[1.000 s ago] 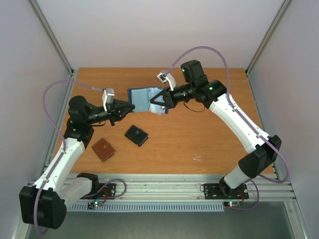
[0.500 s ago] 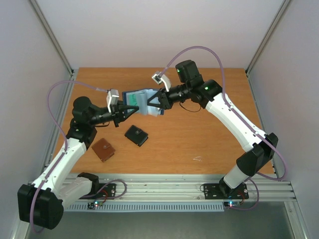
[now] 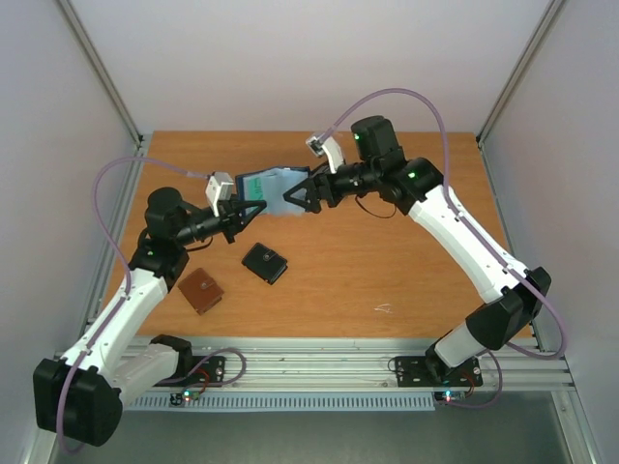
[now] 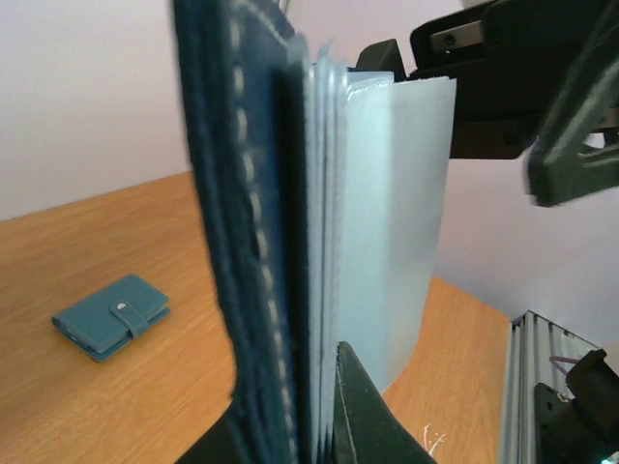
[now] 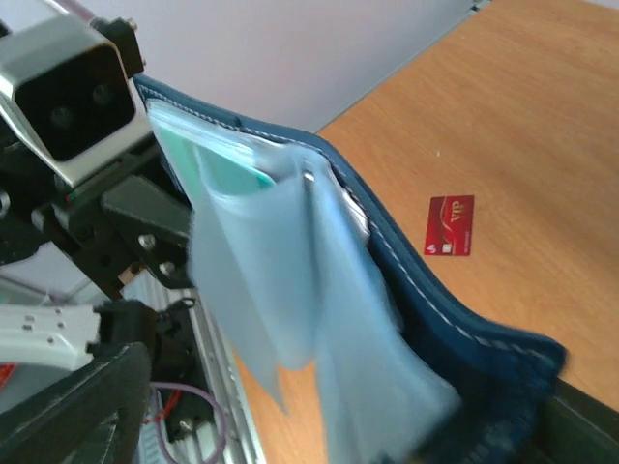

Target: Take the credit cards out of the card holder

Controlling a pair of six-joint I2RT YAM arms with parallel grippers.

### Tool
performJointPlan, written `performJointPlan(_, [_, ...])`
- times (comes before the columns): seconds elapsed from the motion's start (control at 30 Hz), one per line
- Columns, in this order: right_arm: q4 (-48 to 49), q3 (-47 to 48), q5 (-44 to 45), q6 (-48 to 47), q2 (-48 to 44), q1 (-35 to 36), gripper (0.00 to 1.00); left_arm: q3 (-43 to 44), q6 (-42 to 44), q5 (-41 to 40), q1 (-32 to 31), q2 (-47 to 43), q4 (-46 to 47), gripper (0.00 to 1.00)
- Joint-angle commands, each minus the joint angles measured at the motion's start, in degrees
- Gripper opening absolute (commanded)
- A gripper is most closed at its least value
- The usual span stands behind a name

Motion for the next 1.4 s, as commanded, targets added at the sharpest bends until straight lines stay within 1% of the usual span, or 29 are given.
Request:
performJointPlan(0.0, [3.1,1.4,10.4,0.1,-0.3,5.6,0.98,0.5,3.2,-2.6,-0.9,-0.9,1.3,0.0])
performJointPlan(0.17, [6.0,2.5,17.8,5.2,3.1,7.5,0.98,0.4,2.4,-0.4,-1.2,-1.1,1.7,0.0])
performJointPlan(0.2, [6.1,3.0,18.0,5.4,3.6,7.4,0.96,0.4,2.0,0.3,-1.2,-1.1,1.8,0.0])
performJointPlan(0.23, [6.2,3.4,17.7,5.5,3.8,7.4,0.91,0.4,1.5,0.9,-1.2,-1.1,1.9,0.0])
performJointPlan(0.27, [6.5,3.6,17.1,5.4,4.0,7.4,0.83,0.4,1.1,1.6,-1.2,-1.2,2.1,0.0])
performJointPlan(0.37, [6.3,3.5,15.2,5.0,3.6,6.8,0.48,0.3,-1.9,4.3,-1.1,-1.2,4.1,0.0])
performJointPlan(0.47, [6.9,1.2,11.4,5.5,2.0,4.3,0.22,0.2,-6.2,7.3,-1.0,-1.3,6.8,0.01])
performJointPlan(0.53, [8.5,-1.5,6.9,6.1,0.0,2.1,0.06,0.2,-8.1,8.7,-0.5,-1.4,8.0,0.11])
performJointPlan(0.57, [9.0,-2.5,5.6,5.8,-0.7,1.2,0.02,0.2,-8.8,9.1,-0.2,-1.4,8.7,0.15])
performJointPlan(0.63, [8.7,-3.5,0.7,4.4,-1.4,0.1,0.01,0.4,-10.9,9.5,0.3,-1.3,10.2,0.2])
performJointPlan(0.73, [6.3,-2.5,-6.0,1.5,-1.2,-0.4,0.01,0.4,-12.1,9.0,0.7,-1.0,11.0,0.22])
performJointPlan(0.87, [2.4,-0.3,-10.5,-1.3,-0.2,-0.4,0.01,0.6,-11.2,8.1,0.8,-0.6,10.2,0.23])
performJointPlan(1.0, [1.1,0.8,-13.8,-1.7,1.0,-0.4,0.01,0.8,-9.5,6.6,0.8,-0.2,8.8,0.24])
performJointPlan(1.03, [0.9,1.0,-14.4,-1.9,1.2,-0.4,0.01,0.8,-9.2,6.6,0.8,-0.2,8.3,0.21])
performJointPlan(1.07, [0.9,0.9,-14.9,-2.0,1.2,-0.4,0.01,0.8,-8.7,6.6,0.8,-0.2,8.1,0.15])
performJointPlan(1.1, [0.9,0.9,-15.2,-2.1,1.2,-0.4,0.03,0.8,-8.6,6.6,0.8,-0.2,7.8,0.04])
performJointPlan(1.13, [0.7,1.0,-15.0,-2.1,1.3,-0.4,0.1,0.8,-8.7,6.6,0.7,-0.3,7.7,0.01])
performJointPlan(1.17, [0.3,1.2,-13.6,-2.1,1.3,-0.4,0.28,0.8,-8.9,6.4,0.7,-0.4,7.4,0.0])
performJointPlan(1.23, [-1.1,1.3,-3.9,-1.7,1.1,-0.4,0.5,1.2,-8.0,2.4,0.5,-0.8,3.7,0.0])
performJointPlan(1.27, [-1.8,1.4,2.2,-0.7,1.1,-0.5,0.59,1.7,-5.5,-2.1,0.4,-1.1,0.3,0.0])
performJointPlan(1.33, [-3.0,1.4,13.2,1.6,0.6,-1.2,0.69,2.6,0.0,-16.2,0.0,-1.5,-7.3,0.0])
performJointPlan(1.37, [-3.4,1.2,17.2,2.7,0.4,-1.7,0.71,2.8,3.2,-25.2,-0.5,-1.4,-10.6,0.0])
